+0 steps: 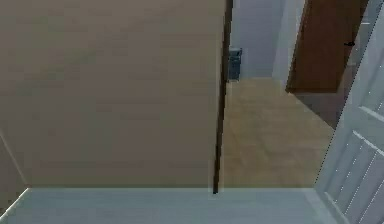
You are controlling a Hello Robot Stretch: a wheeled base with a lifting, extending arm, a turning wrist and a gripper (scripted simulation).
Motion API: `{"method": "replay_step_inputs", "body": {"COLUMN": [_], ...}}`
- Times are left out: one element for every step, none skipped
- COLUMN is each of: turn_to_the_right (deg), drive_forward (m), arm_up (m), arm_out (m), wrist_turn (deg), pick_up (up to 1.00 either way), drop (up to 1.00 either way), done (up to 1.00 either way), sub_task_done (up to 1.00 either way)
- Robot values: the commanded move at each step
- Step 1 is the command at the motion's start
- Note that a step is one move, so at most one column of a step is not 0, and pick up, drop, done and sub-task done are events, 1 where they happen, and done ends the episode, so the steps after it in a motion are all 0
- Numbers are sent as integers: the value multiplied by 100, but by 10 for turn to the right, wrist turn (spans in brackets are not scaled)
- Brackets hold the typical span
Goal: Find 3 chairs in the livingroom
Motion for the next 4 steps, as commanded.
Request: {"method": "replay_step_inputs", "body": {"turn_to_the_right": [450, 450, 60, 0], "drive_forward": [0, 0, 0, 100], "arm_up": [0, 0, 0, 0], "arm_out": [0, 0, 0, 0], "wrist_turn": [0, 0, 0, 0], "pick_up": [0, 0, 0, 0], "drop": [0, 0, 0, 0], "done": [0, 0, 0, 0], "sub_task_done": [0, 0, 0, 0]}}
